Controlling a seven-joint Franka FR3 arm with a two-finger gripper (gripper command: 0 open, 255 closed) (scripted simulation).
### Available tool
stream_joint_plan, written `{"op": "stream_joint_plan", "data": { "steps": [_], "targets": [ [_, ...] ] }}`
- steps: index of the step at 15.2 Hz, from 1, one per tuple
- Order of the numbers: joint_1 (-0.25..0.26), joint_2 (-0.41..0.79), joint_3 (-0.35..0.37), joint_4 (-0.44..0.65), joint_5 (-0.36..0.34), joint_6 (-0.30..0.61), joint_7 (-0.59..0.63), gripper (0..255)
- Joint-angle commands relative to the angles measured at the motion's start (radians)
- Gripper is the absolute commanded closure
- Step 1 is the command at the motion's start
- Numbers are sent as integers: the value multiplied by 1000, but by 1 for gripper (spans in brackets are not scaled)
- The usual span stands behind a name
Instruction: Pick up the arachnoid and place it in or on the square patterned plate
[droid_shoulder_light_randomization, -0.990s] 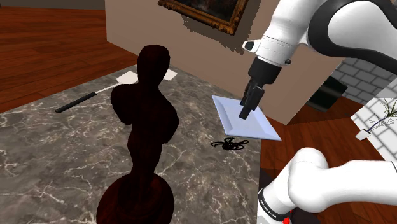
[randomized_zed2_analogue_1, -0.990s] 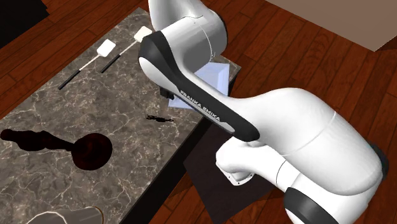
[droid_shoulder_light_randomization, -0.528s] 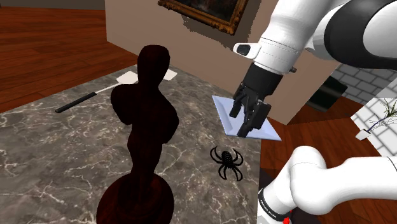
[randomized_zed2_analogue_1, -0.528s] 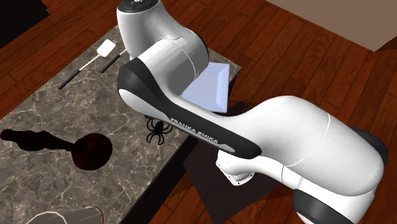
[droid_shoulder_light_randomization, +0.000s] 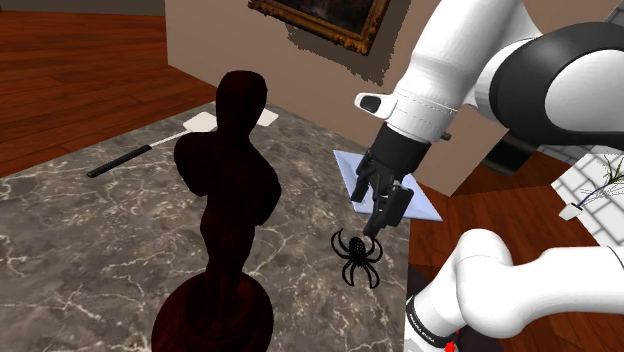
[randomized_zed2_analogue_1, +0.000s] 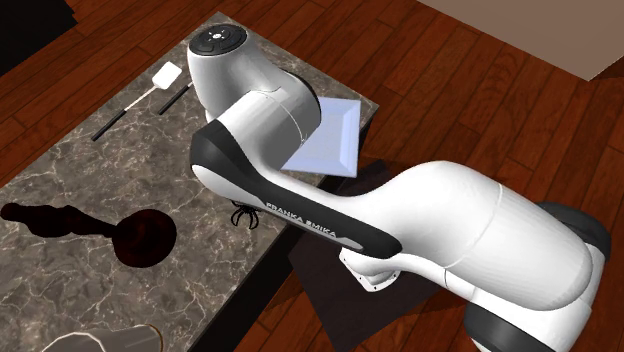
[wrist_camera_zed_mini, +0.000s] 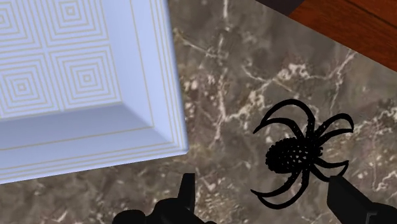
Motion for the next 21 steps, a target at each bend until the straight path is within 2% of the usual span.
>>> {"op": "stream_joint_plan", "data": {
  "steps": [1, 7, 8, 17, 18, 21],
  "targets": [
    [1, -4, 1, -13, 2, 9, -2, 0],
    [1, -4, 2, -13, 2, 9, -2, 0],
    [1, -4, 2, -13, 2, 9, -2, 255],
    [1, -4, 2, -13, 2, 9, -2, 255],
    [1, -4, 2, -13, 2, 9, -2, 0],
    [-74, -9, 251, 60, -79, 33, 331, 0]
  ]
}}
